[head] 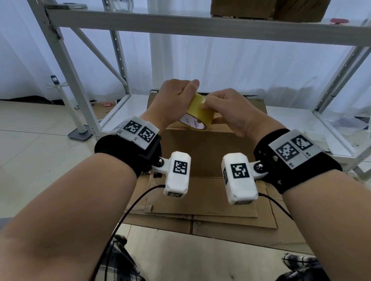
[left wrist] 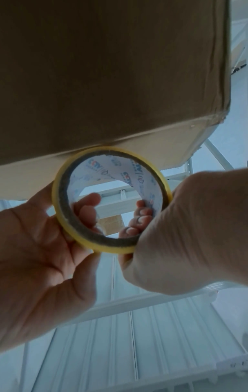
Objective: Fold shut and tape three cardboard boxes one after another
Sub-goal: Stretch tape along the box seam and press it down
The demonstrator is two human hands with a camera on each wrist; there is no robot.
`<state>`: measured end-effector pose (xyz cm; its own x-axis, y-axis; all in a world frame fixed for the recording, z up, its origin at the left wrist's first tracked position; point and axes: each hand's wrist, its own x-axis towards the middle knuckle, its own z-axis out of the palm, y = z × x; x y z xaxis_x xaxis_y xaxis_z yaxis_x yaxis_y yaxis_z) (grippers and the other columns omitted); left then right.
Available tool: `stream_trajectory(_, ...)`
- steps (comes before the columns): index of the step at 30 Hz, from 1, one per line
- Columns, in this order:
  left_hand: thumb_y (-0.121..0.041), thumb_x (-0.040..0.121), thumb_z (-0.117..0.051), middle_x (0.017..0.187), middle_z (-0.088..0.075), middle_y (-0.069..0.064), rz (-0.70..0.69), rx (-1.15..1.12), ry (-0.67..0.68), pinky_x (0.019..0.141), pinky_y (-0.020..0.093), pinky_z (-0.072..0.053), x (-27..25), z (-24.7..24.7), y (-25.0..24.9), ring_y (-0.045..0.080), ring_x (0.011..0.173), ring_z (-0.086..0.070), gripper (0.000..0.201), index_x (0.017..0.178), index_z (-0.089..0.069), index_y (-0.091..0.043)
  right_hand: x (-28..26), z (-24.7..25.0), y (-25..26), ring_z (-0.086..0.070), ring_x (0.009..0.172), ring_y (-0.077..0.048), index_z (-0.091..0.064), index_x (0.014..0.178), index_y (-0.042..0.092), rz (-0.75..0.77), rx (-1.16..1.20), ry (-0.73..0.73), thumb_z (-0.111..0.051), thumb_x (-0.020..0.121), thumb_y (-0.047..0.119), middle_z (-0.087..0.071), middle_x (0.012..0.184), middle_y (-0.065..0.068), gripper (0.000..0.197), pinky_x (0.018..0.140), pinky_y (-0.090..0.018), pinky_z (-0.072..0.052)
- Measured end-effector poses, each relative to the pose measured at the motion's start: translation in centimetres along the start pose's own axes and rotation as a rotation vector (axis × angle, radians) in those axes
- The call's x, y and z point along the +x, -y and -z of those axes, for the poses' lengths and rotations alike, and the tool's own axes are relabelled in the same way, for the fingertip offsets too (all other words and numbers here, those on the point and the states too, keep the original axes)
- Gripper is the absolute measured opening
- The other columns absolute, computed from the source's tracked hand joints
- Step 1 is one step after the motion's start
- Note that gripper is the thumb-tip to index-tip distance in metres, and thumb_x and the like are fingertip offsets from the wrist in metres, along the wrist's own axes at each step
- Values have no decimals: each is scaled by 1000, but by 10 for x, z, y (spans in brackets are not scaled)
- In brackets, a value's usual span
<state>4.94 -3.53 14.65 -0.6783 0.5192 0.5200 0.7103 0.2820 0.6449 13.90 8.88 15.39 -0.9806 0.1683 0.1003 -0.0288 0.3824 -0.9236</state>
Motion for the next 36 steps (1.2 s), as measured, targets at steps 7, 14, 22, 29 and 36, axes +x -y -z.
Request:
stream_trajectory(7, -23, 101, -40, 48, -31, -2, -30, 26, -9, 48, 17, -26, 0, 2, -2, 7, 43, -35, 51, 51, -33, -15, 2, -1, -3, -52, 78, -23, -56, 73, -3, 15, 71, 24, -49, 80, 6, -50, 80, -15, 13, 76, -33, -52)
stream_trajectory(14, -23, 101, -38, 48, -32, -1, -14, 37, -3, 48, 14, -28, 0, 1, -2, 6, 42, -37, 51, 51, -34, -16, 2, -3, -2, -55, 74, -12, -54, 59, 13, -2, 93, 16, -54, 85, 6, -54, 65, 2, 27, 73, -29, -51)
stream_trajectory(22, -24, 101, -38, 48, -33, -1, -6, 44, -4, 47, 14, -28, 1, 0, -1, 4, 42, -38, 51, 51, -35, -16, 1, -3, -4, -58, 81, -19, -59, 65, 12, -12, 119, 41, -57, 84, 6, -58, 77, -9, 20, 81, -35, -54)
stream_trajectory(29, -26, 101, -39, 48, -34, -1, -7, 49, -9, 49, 16, -28, 1, -1, 2, 6, 44, -38, 51, 51, -36, -16, 0, -4, -4, -56, 81, -22, -58, 74, 3, -1, 130, 54, -53, 80, 5, -53, 82, -15, 8, 84, -37, -52)
stream_trajectory(36, -26, 101, -38, 49, -36, 1, -3, 49, -2, 50, 19, -26, 0, -1, 3, 7, 45, -36, 49, 55, -41, -11, 1, -9, -2, -56, 76, -20, -56, 68, 7, 9, 70, 22, -56, 80, 5, -55, 77, -12, 12, 76, -34, -50)
